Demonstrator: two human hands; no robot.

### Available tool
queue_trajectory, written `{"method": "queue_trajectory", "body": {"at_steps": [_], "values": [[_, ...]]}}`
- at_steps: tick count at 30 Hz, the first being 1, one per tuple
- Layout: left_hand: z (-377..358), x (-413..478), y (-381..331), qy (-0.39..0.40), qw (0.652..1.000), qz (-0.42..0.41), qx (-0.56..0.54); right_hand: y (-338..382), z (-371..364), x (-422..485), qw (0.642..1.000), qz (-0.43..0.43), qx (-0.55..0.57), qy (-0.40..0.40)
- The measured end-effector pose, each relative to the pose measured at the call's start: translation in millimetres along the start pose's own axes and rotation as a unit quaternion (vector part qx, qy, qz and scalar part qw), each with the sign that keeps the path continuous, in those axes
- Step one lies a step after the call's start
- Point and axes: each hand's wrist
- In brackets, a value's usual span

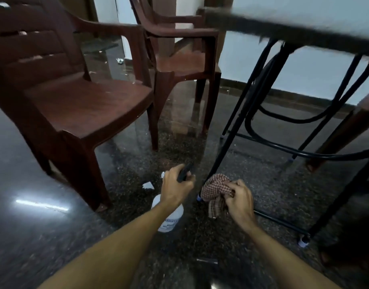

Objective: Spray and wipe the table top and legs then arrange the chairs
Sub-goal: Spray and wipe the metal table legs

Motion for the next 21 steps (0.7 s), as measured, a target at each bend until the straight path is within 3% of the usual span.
{"method": "queue_trajectory", "body": {"at_steps": [4, 13, 17, 21], "values": [[55, -3, -56, 0.01, 0.999, 0.029, 0.024, 83, 53, 18, 0.999, -0.033, 0.01, 0.014], [228, -25, -283, -0.005, 0.995, 0.067, 0.071, 309, 252, 31, 0.992, -0.044, 0.056, 0.107], [291, -24, -370, -0.001, 0.996, 0.071, 0.059, 395, 326, 52, 0.99, -0.031, 0.074, 0.116], [326, 10, -430, -0.028, 0.998, 0.047, 0.038, 447, 365, 100, 0.993, -0.016, 0.098, 0.07]]}}
Point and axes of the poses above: each hand's wrist, its own x-axis towards the middle knuckle, its own z-axis out of the back of the hand, y = z × x, and after that the axes turned 15 degrees about -y, right-handed
